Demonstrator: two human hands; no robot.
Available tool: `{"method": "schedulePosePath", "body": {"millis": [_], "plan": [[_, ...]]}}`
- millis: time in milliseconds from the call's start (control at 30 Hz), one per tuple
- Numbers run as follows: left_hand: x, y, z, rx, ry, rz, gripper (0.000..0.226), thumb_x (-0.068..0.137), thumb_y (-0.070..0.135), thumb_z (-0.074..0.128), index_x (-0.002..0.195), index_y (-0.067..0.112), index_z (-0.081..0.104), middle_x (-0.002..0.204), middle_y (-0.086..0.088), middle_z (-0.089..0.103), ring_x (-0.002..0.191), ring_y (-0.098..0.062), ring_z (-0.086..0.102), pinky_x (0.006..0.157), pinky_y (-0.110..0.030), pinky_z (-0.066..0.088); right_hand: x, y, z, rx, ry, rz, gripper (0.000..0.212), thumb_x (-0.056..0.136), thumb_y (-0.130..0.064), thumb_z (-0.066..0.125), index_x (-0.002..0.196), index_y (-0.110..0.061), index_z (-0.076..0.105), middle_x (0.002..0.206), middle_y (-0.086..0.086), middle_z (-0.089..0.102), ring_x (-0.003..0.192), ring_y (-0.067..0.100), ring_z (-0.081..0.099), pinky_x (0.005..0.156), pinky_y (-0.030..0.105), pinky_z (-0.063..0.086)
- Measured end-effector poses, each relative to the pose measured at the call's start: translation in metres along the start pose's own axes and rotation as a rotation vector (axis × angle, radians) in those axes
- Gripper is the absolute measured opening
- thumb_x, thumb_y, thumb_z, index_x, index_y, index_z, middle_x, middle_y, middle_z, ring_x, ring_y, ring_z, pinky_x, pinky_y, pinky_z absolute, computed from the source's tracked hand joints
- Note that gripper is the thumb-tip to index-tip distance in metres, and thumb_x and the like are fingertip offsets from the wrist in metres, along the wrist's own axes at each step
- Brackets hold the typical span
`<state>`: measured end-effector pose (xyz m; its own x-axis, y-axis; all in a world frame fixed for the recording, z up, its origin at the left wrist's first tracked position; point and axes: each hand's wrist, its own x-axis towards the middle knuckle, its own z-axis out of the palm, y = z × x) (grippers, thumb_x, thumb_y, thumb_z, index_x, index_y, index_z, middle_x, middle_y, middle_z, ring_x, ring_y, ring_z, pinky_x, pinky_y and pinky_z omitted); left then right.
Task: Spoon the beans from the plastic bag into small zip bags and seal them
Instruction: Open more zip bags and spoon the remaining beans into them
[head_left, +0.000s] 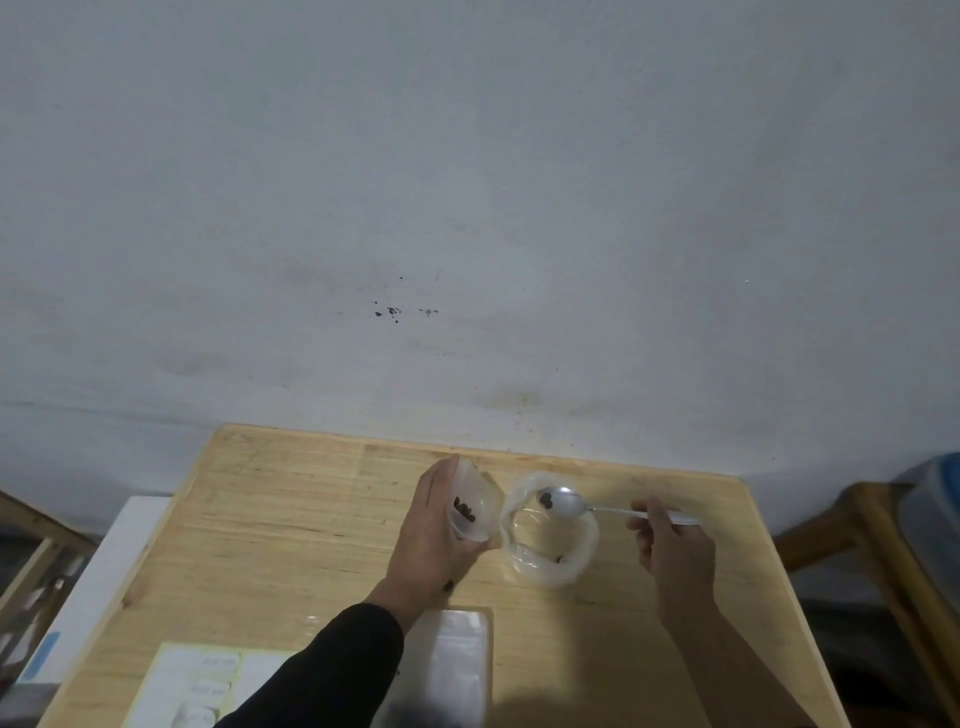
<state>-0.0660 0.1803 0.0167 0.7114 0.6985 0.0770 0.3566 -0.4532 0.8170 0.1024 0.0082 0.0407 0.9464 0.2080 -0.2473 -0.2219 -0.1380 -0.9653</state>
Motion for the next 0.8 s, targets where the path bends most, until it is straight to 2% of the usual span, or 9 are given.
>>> {"method": "schedulePosePath", "body": {"millis": [100,233,300,400,467,533,600,700,800], "plan": [[-0.002,0.009,-0.002,-0.048,-0.011,0.011,0.095,0.058,0.028,0.088,0.132,0.029,0.029,0.117,0.033,0.024,0.109,0.015,0.027,0.086,0.010,0.018,-0.008,-0.014,0.010,-0.002,-0.056,-0.054,0.024,0.093,-0.015,0.052,0.076,-0.009,0.068,0.058,0.004,0.060,0.042,0.004,0.044,0.038,0.016,0.034],[-0.003,0.015,-0.002,-0.059,-0.015,0.029,0.091,0.058,0.029,0.088,0.132,0.017,0.037,0.113,0.033,0.027,0.109,0.026,0.025,0.084,0.009,0.021,-0.020,-0.036,0.027,-0.135,-0.176,-0.241,0.027,0.092,-0.015,0.055,0.071,-0.006,0.070,0.050,-0.003,0.058,0.044,0.006,0.045,0.044,0.016,0.038],[-0.002,0.018,-0.003,-0.047,-0.021,0.043,0.088,0.059,0.028,0.087,0.131,0.015,0.038,0.110,0.033,0.027,0.108,0.031,0.021,0.085,0.008,0.022,-0.027,-0.042,0.034,-0.273,-0.271,-0.392,0.026,0.091,-0.014,0.056,0.070,-0.009,0.071,0.054,-0.006,0.062,0.050,0.002,0.052,0.054,0.011,0.041],[-0.001,0.018,-0.002,-0.038,-0.043,0.029,0.094,0.059,0.028,0.087,0.135,0.017,0.034,0.112,0.033,0.026,0.108,0.027,0.025,0.085,0.009,0.021,-0.032,-0.047,0.039,-0.375,-0.352,-0.528,0.020,0.090,-0.018,0.059,0.074,-0.014,0.070,0.066,-0.013,0.066,0.062,-0.003,0.058,0.062,0.006,0.041],[0.000,0.015,-0.002,-0.048,-0.067,-0.008,0.103,0.057,0.031,0.088,0.140,0.020,0.028,0.119,0.029,0.025,0.107,0.020,0.025,0.085,0.010,0.018,-0.029,-0.047,0.036,-0.297,-0.287,-0.519,0.024,0.087,-0.021,0.053,0.072,-0.012,0.068,0.066,-0.014,0.065,0.063,0.000,0.058,0.062,0.009,0.041],[0.000,0.010,-0.001,-0.050,-0.094,-0.035,0.112,0.057,0.034,0.088,0.144,0.023,0.020,0.127,0.024,0.021,0.116,0.013,0.020,0.084,0.011,0.016,-0.023,-0.044,0.028,-0.242,-0.186,-0.476,0.024,0.088,-0.021,0.050,0.072,-0.013,0.066,0.060,-0.010,0.062,0.058,0.001,0.055,0.058,0.009,0.040],[0.000,0.005,0.000,-0.055,-0.117,-0.050,0.116,0.057,0.036,0.088,0.146,0.025,0.014,0.129,0.024,0.018,0.119,0.011,0.018,0.083,0.012,0.017,-0.018,-0.037,0.020,-0.326,-0.116,-0.438,0.025,0.091,-0.024,0.049,0.075,-0.013,0.066,0.057,-0.007,0.059,0.057,-0.002,0.055,0.056,0.005,0.037],[-0.002,0.002,0.001,-0.034,-0.129,-0.054,0.118,0.060,0.040,0.086,0.147,0.031,0.007,0.130,0.025,0.014,0.120,0.011,0.016,0.082,0.010,0.017,-0.015,-0.019,0.014,-0.530,-0.127,-0.352,0.026,0.094,-0.017,0.052,0.074,-0.009,0.067,0.060,-0.005,0.061,0.061,-0.006,0.057,0.058,-0.001,0.035],[-0.002,0.001,0.001,-0.015,-0.140,-0.053,0.120,0.060,0.042,0.085,0.147,0.032,0.004,0.131,0.025,0.013,0.122,0.010,0.016,0.083,0.009,0.017,-0.014,0.001,0.019,-0.601,-0.191,-0.284,0.027,0.093,-0.016,0.053,0.071,-0.015,0.068,0.063,-0.008,0.066,0.059,-0.008,0.056,0.058,0.004,0.039]]}}
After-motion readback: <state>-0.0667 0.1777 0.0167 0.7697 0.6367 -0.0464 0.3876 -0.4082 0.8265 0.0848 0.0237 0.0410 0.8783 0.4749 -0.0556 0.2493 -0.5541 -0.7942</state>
